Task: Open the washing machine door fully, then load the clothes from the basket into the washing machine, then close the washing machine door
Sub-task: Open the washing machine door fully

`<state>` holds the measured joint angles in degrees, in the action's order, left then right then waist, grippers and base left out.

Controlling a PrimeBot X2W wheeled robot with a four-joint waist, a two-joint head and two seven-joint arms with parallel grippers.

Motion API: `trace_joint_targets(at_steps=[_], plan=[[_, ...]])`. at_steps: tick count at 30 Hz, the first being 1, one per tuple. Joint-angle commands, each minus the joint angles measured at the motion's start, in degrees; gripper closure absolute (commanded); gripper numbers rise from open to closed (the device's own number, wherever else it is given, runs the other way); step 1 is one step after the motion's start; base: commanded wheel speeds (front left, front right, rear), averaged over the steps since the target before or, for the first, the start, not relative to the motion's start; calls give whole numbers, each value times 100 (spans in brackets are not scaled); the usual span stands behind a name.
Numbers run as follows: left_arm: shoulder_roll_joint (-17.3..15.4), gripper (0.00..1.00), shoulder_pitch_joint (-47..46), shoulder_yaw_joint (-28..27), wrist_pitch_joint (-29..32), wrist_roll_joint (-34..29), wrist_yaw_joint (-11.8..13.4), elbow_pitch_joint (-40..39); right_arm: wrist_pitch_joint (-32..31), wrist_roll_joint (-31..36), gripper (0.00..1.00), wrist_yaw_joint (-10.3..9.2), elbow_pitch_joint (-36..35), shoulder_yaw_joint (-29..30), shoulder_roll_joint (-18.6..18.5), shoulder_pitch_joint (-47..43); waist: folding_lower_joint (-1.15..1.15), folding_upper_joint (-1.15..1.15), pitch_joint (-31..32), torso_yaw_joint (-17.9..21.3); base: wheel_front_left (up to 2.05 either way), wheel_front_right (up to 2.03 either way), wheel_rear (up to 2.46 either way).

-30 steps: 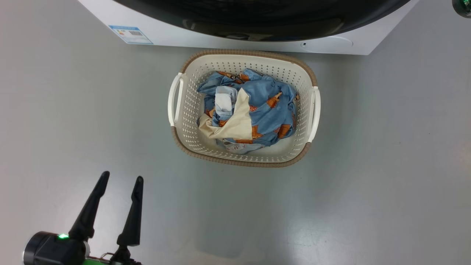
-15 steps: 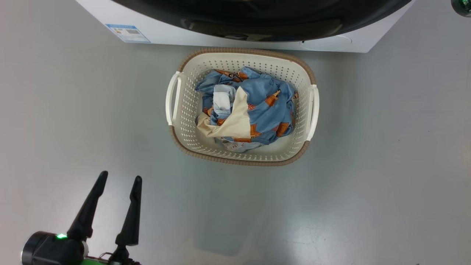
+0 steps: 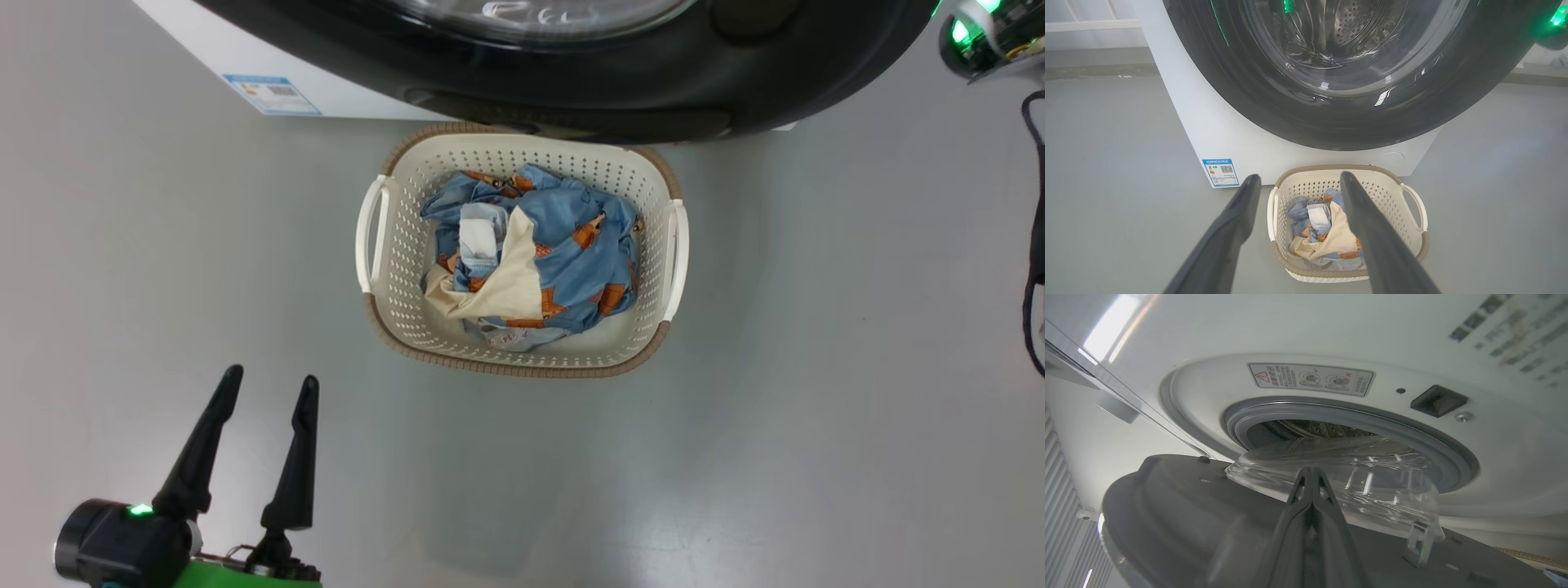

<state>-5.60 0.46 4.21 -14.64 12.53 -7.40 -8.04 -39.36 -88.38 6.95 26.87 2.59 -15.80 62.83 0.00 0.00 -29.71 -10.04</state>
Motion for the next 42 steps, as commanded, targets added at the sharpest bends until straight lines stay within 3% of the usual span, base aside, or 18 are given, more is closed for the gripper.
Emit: trace_joint_targets(at_steps=[1, 26, 42], plan=[[-51, 0, -108, -215, -36, 66, -9, -87, -114, -26, 100, 54, -212, -166, 215, -165, 0, 0, 100, 54, 0, 0, 0], [35, 0, -118, -108, -36, 58, -9, 130, -338, -61, 100, 54, -353, -596, 520, -1132, 0, 0, 1001, 305, 0, 0, 0], [133, 0, -41, -123, -36, 67, -9, 235, -450, -123, 100, 54, -521, -970, 909, -1887, 0, 0, 1500, 340, 0, 0, 0]])
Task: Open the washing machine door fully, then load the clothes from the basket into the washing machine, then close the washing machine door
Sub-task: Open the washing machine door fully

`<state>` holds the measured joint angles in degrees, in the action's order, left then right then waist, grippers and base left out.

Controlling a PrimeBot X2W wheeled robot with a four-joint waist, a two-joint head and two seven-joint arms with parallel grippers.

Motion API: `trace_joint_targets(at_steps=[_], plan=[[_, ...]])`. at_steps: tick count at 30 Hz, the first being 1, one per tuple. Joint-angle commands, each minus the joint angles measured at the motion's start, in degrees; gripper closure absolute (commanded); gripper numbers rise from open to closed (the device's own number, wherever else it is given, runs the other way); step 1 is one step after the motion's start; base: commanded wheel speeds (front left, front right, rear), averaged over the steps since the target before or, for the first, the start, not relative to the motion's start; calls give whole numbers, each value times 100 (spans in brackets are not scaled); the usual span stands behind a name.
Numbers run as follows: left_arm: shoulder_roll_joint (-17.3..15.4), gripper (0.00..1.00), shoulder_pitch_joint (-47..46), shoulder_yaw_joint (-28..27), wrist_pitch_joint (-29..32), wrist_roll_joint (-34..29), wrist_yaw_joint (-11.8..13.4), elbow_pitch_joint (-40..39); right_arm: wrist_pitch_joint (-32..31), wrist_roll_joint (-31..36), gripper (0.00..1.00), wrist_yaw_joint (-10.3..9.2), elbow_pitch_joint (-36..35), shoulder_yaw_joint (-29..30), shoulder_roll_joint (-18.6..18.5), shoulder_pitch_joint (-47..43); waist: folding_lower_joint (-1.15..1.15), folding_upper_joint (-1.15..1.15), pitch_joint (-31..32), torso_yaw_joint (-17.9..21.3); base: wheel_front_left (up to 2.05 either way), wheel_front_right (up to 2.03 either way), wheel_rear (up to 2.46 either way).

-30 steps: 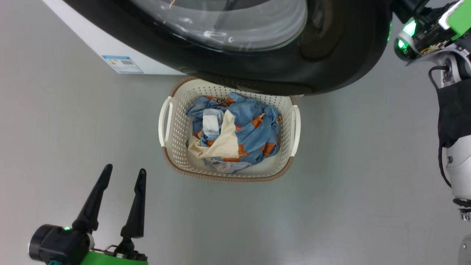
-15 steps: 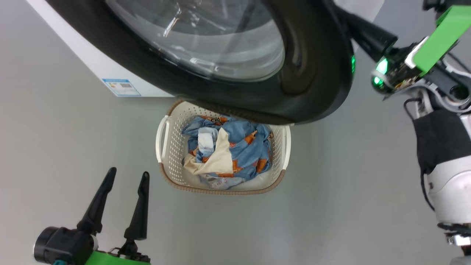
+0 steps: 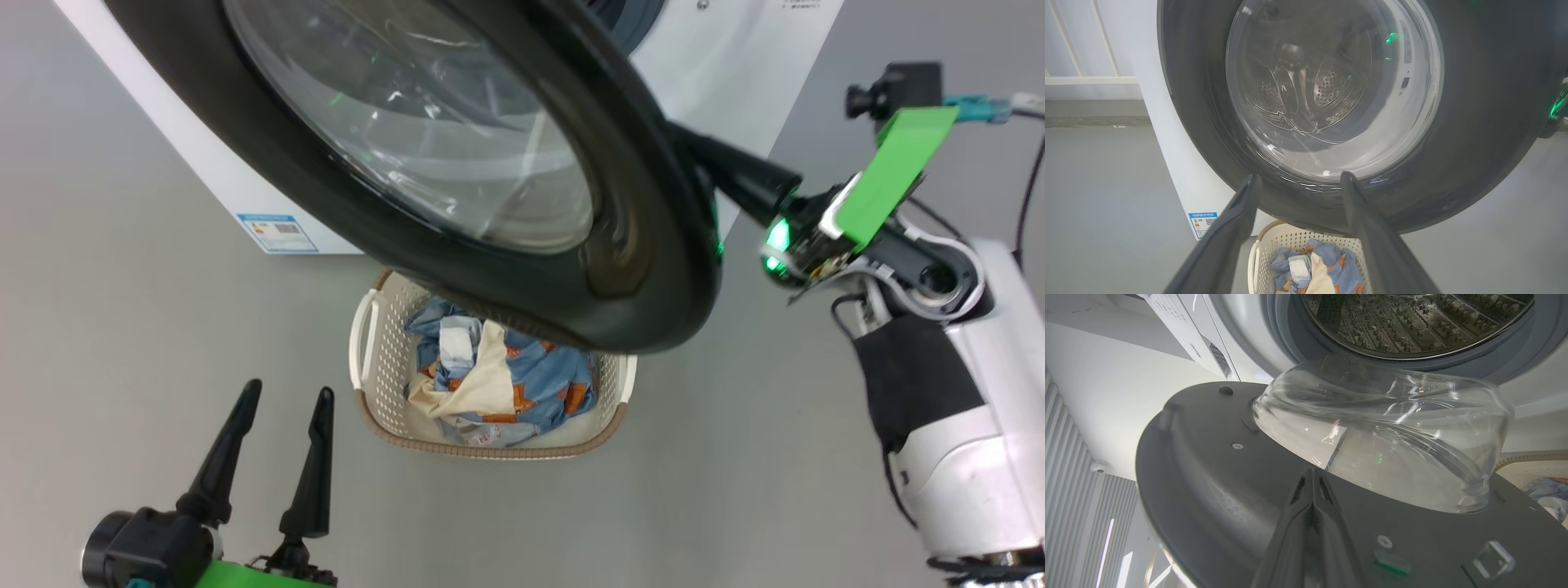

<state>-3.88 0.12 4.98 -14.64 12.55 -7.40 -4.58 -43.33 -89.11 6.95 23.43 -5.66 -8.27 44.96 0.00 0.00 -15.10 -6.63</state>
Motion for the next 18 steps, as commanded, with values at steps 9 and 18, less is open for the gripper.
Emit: trace_joint_targets(at_steps=[9, 18], plan=[[10, 0, 38, -229, -36, 62, -9, -100, -105, -103, 100, 54, -274, -395, 338, -443, 0, 0, 230, -17, 0, 0, 0], [31, 0, 32, -187, -36, 47, -9, -45, -147, -172, 100, 54, -374, -761, 472, -781, 0, 0, 357, -24, 0, 0, 0]])
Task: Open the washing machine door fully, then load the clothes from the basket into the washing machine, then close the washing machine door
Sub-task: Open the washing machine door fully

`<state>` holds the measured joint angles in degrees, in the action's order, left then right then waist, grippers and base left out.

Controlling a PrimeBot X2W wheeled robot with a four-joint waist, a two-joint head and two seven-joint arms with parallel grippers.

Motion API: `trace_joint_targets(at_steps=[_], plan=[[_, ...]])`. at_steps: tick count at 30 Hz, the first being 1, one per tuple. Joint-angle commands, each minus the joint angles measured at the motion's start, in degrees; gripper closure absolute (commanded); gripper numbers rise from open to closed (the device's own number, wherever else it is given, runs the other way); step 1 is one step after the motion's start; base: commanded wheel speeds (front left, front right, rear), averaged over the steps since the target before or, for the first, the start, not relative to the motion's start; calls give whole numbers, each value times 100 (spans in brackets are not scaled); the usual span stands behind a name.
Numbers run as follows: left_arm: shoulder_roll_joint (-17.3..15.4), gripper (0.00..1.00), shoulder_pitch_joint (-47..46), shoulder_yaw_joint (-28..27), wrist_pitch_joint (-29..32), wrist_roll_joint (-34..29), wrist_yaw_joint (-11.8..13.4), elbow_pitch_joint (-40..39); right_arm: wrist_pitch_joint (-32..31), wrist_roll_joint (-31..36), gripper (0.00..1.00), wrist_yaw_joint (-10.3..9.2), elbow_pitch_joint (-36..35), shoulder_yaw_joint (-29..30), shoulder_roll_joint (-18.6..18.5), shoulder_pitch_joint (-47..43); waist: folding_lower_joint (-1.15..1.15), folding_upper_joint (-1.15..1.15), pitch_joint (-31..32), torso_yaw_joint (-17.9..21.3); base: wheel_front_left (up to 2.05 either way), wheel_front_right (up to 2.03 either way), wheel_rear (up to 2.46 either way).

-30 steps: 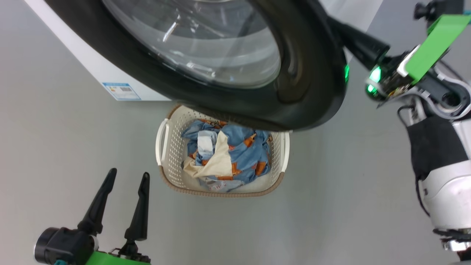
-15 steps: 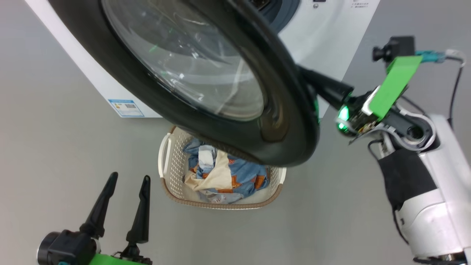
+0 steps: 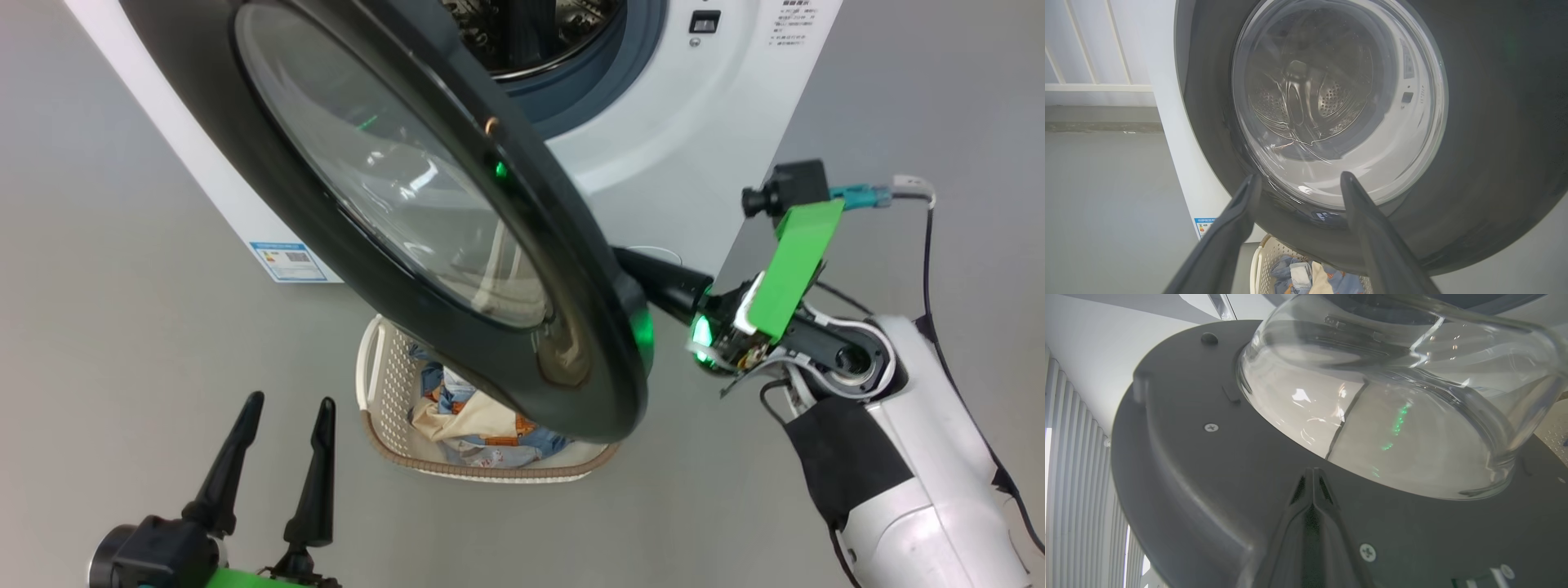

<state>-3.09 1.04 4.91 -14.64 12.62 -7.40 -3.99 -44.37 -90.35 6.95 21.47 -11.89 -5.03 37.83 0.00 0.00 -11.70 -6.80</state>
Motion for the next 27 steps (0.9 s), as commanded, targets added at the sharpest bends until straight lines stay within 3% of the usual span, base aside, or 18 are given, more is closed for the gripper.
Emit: trace_joint_targets(at_steps=[1, 27], plan=[[-48, 0, -62, -172, -36, 37, -9, -95, -44, -61, 100, 54, -187, -178, 157, -101, 0, 0, 34, -13, 0, 0, 0], [-101, 0, -45, 25, -36, -4, -9, -52, 480, -774, 100, 54, -452, -1448, 214, -436, 0, 0, 236, -195, 0, 0, 0]])
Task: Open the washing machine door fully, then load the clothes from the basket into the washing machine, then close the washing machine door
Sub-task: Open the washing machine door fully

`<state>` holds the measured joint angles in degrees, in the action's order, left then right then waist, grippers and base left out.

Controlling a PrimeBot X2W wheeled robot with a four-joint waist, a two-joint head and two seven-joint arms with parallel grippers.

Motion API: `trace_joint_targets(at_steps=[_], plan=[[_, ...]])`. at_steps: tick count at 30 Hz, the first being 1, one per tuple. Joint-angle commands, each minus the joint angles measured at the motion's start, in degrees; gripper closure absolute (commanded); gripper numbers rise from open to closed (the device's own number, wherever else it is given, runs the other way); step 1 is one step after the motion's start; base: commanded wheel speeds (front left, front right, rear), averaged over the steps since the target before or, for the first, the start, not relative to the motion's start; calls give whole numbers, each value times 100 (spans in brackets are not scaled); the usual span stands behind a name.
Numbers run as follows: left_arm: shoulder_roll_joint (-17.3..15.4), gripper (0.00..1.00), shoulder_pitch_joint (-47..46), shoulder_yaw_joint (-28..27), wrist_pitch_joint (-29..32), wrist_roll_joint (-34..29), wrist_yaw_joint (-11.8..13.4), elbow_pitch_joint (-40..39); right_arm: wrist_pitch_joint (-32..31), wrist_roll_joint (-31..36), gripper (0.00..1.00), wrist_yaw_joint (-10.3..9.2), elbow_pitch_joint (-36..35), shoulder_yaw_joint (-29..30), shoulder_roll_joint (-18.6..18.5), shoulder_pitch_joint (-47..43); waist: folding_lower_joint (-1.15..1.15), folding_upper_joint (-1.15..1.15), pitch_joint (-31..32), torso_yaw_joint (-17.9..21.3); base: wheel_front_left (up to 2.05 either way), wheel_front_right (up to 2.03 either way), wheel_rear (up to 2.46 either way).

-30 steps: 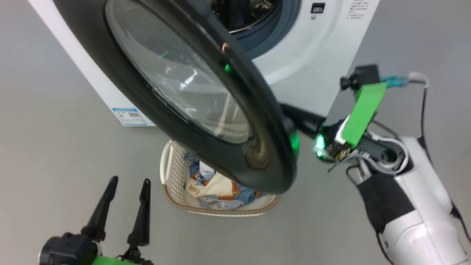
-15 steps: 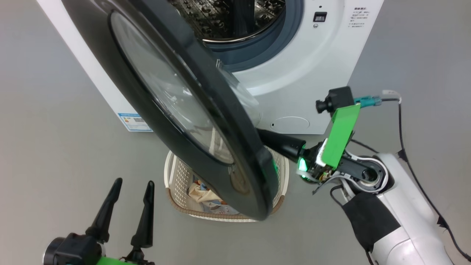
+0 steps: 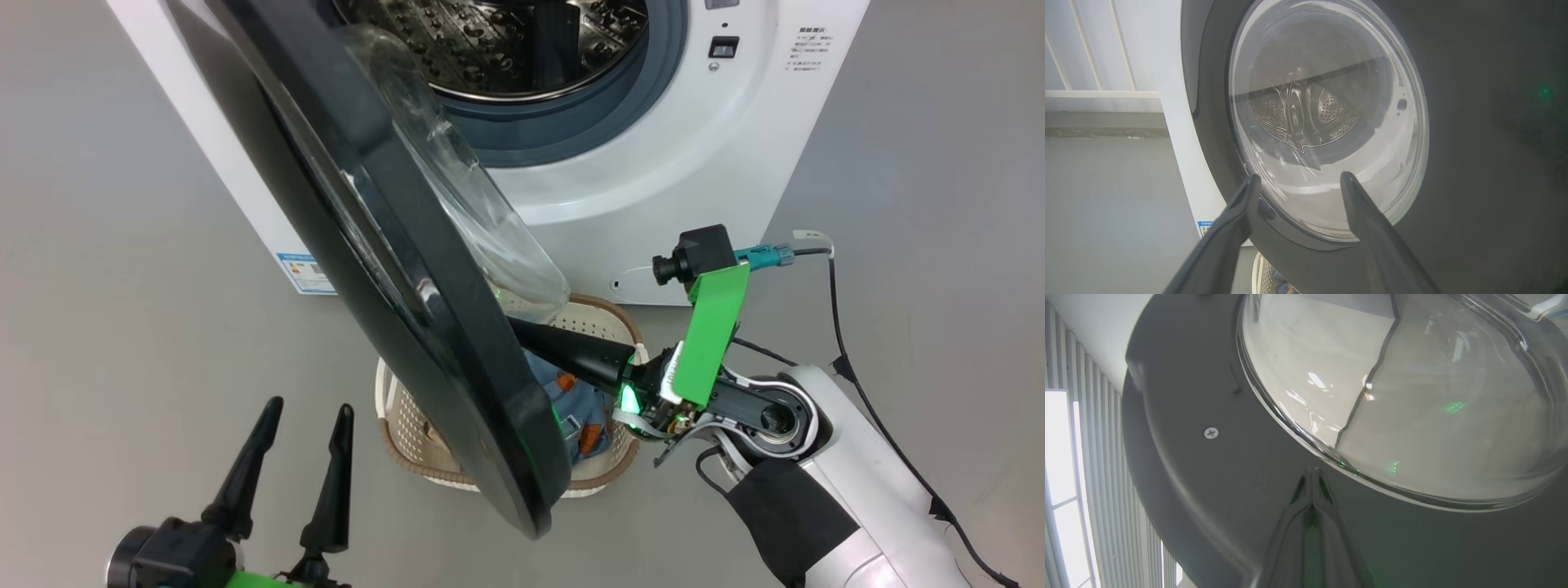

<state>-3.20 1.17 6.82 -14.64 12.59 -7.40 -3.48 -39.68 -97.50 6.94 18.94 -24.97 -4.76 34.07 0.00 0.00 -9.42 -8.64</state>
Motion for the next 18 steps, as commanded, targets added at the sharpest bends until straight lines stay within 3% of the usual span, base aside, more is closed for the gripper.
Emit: trace_joint_targets(at_steps=[1, 18], plan=[[-89, 0, -57, -161, -36, 2, -9, -106, 25, -76, 100, 55, -199, -164, 188, -61, 0, 0, 9, -18, 0, 0, 0], [-83, 0, -18, -121, -36, 12, -9, -109, 185, -275, 100, 55, -183, -440, 188, -74, 0, 0, 69, -110, 0, 0, 0]])
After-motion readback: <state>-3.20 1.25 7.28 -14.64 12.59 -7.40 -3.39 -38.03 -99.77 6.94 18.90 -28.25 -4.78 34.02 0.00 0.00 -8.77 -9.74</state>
